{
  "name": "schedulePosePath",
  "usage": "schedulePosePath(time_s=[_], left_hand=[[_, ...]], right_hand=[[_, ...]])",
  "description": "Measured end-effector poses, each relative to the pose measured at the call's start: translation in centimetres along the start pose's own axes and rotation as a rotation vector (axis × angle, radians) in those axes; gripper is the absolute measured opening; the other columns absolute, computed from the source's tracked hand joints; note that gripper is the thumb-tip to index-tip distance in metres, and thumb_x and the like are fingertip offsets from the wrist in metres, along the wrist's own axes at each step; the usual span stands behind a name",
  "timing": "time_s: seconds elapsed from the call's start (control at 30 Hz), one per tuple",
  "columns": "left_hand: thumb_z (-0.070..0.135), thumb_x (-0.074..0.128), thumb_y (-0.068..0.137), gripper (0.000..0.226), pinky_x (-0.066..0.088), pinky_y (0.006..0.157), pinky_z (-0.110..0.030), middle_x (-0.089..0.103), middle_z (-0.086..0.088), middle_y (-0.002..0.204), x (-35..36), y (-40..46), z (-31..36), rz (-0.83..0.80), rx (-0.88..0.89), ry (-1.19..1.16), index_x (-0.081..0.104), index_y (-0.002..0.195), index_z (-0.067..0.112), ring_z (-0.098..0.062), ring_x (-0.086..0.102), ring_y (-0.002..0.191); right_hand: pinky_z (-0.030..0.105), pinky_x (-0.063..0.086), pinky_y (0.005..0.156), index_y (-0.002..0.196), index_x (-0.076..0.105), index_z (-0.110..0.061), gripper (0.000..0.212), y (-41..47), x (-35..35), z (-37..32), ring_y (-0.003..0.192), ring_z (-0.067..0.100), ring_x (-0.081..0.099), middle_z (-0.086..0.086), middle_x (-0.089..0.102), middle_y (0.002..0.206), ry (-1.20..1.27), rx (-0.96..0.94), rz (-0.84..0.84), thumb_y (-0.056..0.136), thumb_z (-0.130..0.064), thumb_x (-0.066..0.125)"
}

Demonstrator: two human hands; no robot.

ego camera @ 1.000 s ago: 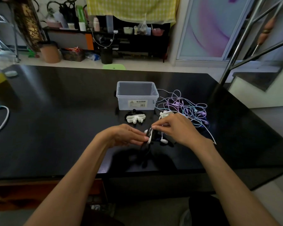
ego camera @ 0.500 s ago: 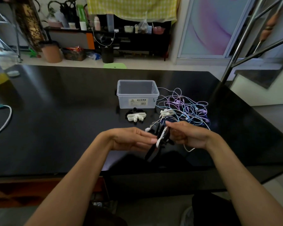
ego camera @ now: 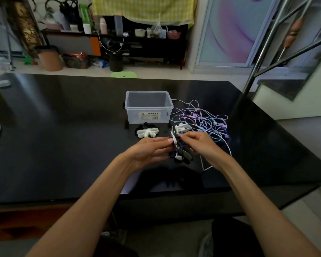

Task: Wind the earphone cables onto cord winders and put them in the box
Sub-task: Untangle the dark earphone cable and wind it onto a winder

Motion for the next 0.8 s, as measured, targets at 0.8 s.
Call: schedulePosePath(time_s=[0.8], left_hand=[[0.006,0.059,0.090,0.026,0.056,0.068,-0.014,0.073,-0.003,0.081,-1.8,0.7,-0.6,0.146,-0.009,-0.150,0.062,0.114,-0.002,-0.005,0.070,0.066]], right_hand=[[0.018,0.043,0.057,0.087,0.074,-0.013,0.014,-0.5,1.2,-0.7,0.057,0.009,0.059,0.004,0.070,0.071,-0.475,-0.254,0.096,0.089,-0.021,0.063]])
Point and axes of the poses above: each hand's wrist, its own y-axis towards the middle knuckle, its own x-axis out of the palm, z = x × y, the point moved 9 cm from there along y, towards the middle knuckle
